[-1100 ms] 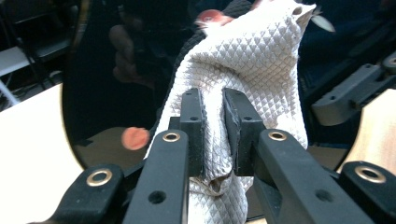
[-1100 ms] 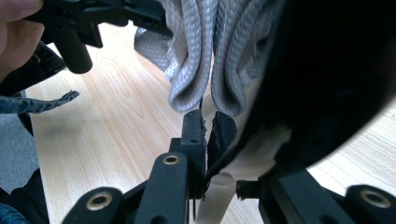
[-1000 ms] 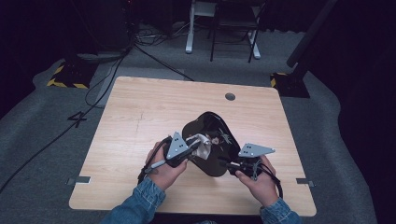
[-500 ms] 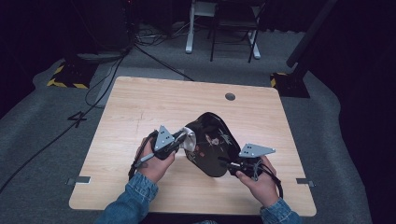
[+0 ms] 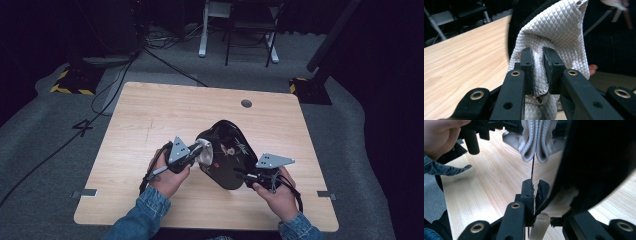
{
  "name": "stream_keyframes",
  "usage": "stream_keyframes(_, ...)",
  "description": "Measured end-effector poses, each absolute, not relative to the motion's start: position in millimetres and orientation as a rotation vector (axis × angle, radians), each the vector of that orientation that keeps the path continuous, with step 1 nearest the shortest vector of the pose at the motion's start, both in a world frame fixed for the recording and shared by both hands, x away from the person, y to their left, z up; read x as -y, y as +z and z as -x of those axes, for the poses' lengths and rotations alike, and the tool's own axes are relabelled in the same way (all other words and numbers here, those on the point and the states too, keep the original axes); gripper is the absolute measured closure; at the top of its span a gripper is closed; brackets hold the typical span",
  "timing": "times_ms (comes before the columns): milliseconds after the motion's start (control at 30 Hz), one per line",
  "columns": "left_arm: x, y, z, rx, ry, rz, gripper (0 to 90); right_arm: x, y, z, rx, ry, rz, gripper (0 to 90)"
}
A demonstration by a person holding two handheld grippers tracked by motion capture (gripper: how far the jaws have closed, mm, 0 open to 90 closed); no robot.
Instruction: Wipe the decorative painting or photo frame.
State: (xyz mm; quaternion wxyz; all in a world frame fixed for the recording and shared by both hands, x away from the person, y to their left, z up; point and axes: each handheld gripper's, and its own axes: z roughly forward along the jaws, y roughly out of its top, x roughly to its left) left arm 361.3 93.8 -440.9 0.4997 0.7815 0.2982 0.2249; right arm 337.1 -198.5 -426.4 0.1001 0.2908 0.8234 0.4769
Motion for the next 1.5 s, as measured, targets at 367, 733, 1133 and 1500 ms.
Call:
stream_keyframes(367, -65, -436, -344, -0.606, 0.515, -1.931, 78.5, 199, -426, -338, -2.431, 1.405, -0.865, 78.3)
stream_keyframes(733, -69, -439, -347, -0.599, 0.500, -1.919, 78.5, 199, -427, -337, -2.425, 1.407, -0.870, 78.3)
stream_keyframes(1133, -95, -446, -365, -0.716, 0.549, -1.900, 78.5, 200, -427, -337, -2.423, 1.412, -0.871, 78.1)
stream_keyframes(1500, -110, -456, -377, -0.801, 0.568, -1.891, 78.5, 199, -427, -337, -2.426, 1.420, -0.879, 77.3)
